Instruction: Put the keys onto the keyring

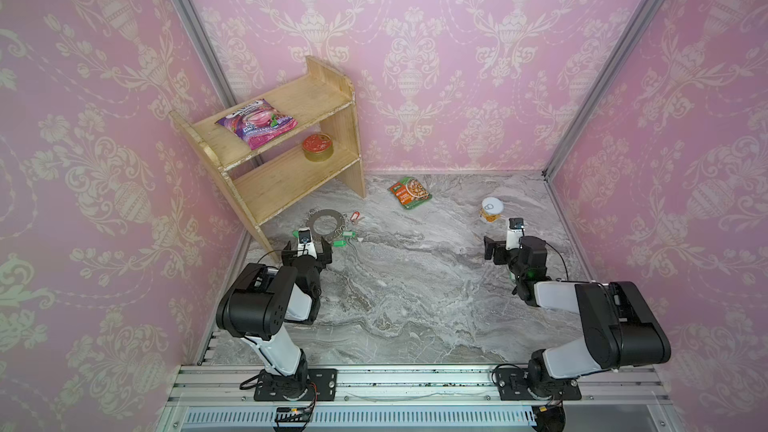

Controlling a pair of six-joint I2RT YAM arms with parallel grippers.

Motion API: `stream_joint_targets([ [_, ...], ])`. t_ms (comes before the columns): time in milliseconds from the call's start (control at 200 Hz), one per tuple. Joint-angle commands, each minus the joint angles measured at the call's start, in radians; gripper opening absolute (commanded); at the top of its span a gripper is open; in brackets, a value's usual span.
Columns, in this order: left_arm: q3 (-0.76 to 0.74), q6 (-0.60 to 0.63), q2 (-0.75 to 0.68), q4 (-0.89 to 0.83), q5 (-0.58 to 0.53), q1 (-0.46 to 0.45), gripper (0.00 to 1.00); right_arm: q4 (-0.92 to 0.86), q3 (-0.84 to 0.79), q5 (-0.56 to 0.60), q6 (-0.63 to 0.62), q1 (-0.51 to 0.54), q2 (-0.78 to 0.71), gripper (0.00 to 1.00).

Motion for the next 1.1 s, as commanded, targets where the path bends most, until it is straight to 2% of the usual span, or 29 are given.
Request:
stream_joint_targets([
  [0,0.021,0.005,-0.010,-0.055,-0.017,0.004,0.99,-0.011,0.019,-0.009,0.017,0.000,0.007,1.00],
  [676,0.037,-0.004,-0.018,-0.097,-0.011,0.012,0.99,-0.011,0.019,-0.010,0.017,0.000,0.007,1.00],
  [966,0.070,-0.023,-0.033,-0.188,0.012,0.030,0.99,-0.003,0.016,-0.010,0.016,0.000,0.003,1.00],
  [1026,0.056,-0.014,-0.046,-0.165,0.025,0.030,0.99,-0.107,0.054,0.020,0.012,0.012,-0.055,1.00],
  [1096,0.019,-0.007,-0.081,-0.126,0.043,0.029,0.98,-0.400,0.165,0.081,0.048,0.022,-0.127,1.00],
])
